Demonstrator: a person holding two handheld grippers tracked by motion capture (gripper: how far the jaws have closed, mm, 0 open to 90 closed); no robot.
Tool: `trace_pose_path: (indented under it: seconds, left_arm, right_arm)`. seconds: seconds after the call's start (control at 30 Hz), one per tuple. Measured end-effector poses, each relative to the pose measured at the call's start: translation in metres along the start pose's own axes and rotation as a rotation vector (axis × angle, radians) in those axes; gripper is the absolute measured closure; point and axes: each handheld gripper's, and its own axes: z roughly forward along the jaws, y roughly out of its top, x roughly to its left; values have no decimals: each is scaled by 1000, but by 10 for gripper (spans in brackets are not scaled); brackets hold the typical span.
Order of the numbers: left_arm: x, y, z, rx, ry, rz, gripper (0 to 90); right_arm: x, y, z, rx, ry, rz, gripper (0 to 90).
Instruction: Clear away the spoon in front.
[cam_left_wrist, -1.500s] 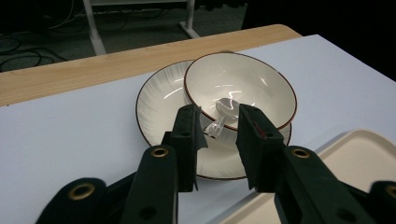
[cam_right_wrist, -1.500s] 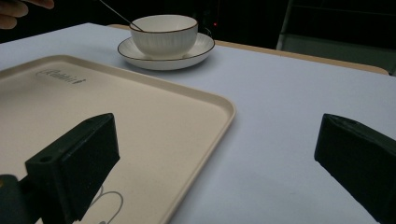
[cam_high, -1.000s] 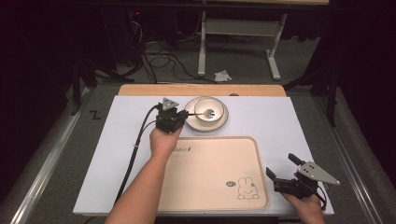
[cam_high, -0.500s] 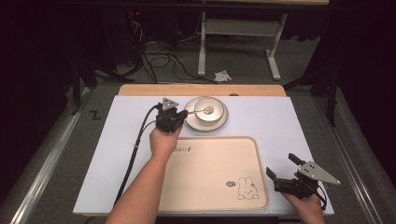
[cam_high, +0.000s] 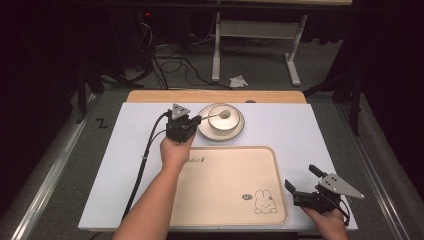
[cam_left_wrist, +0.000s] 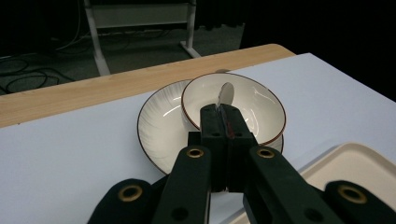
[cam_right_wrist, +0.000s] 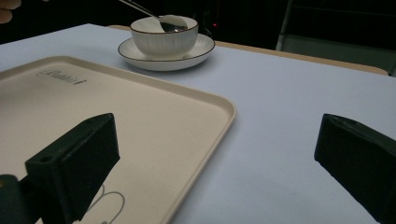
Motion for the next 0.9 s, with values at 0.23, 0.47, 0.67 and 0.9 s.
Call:
trace_pose_path:
  seconds: [0.23, 0.47, 0.67, 0.9]
  left_arm:
    - [-3, 2, -5, -17, -5, 8, 898]
    - [-4, 4, -16, -39, -6, 11, 898]
    - [-4, 4, -29, -60, -11, 15, 898]
    - [-1, 2, -46, -84, -6, 11, 898]
  right_arm:
    - [-1, 0, 0, -1, -1, -3, 5]
    - [-1, 1, -1, -4, -2, -2, 5]
    - [1, 1, -1, -5, -1, -5, 5]
    - [2, 1, -1, -4, -3, -7, 5]
